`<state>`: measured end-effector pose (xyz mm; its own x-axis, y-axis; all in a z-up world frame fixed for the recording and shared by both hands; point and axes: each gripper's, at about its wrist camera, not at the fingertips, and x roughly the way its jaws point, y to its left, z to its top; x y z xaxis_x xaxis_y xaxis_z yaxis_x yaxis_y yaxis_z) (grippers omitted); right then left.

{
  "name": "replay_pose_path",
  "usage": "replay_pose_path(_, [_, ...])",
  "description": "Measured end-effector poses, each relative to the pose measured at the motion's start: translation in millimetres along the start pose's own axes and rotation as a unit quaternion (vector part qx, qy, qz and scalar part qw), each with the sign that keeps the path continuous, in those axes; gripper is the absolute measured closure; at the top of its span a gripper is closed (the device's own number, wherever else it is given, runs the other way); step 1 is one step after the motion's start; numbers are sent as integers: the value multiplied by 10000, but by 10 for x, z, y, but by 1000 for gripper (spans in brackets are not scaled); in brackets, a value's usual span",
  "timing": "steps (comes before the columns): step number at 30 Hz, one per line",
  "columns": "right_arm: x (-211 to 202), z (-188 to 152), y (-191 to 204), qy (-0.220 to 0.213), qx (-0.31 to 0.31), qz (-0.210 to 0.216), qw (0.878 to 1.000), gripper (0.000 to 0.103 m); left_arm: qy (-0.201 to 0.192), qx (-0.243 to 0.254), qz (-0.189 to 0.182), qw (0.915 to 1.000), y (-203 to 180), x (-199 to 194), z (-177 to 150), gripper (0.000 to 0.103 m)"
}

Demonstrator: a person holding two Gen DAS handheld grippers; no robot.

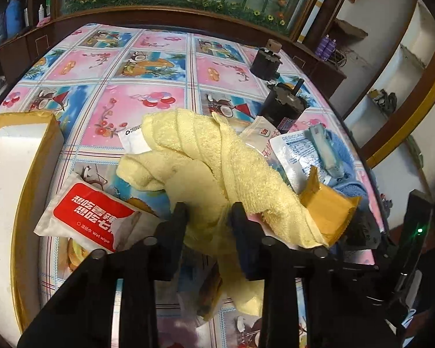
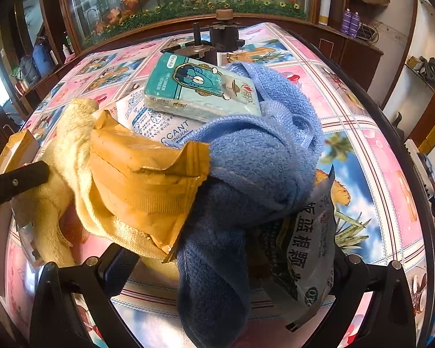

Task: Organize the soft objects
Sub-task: 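Grasp the yellow towel with the left gripper while the right gripper grasps the amber packet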

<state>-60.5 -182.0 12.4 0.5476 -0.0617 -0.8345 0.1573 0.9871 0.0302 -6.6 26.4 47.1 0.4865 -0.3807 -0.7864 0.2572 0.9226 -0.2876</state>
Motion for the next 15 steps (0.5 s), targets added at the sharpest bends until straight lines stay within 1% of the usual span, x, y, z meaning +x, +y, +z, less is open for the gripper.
replay_pose_path(1, [1, 1, 6, 4, -7, -11, 10000, 0, -29, -87, -130, 9999, 47, -56, -4, 103])
replay_pose_path(2, [4, 1, 10, 7, -14, -23, 10000, 0, -121, -141, -233, 9996, 71, -128, -6, 103])
replay_pose_path(4, [2, 0, 14, 11, -18, -38, 10000, 0, -398, -71, -197, 9990, 79, -304, -30, 103])
replay_pose_path(7, [12, 1, 36, 33, -52, -105, 9999, 0, -658, -36, -320, 9973, 84, -532, -62, 103])
replay_pose_path(9, [20, 3, 51, 49, -80, -146, 9998, 0, -676, 0, -376, 9970, 75, -595, -58, 103])
replay_pose_path(11, [17, 3, 44, 34, -59, -115, 9999, 0, -556, -73, -378, 9977, 91, -558, -69, 103])
replay_pose_path(13, [1, 0, 14, -4, 8, -18, 10000, 0, -301, -290, -461, 9981, 142, -435, -92, 92])
replay_pose_path(14, [-6, -5, -1, -19, 37, 16, 10000, 0, -154, -432, -492, 9977, 166, -356, -102, 89])
replay_pose_path(15, [-12, -7, -14, -34, 65, 50, 10000, 0, -29, -516, -452, 9976, 157, -286, -129, 81])
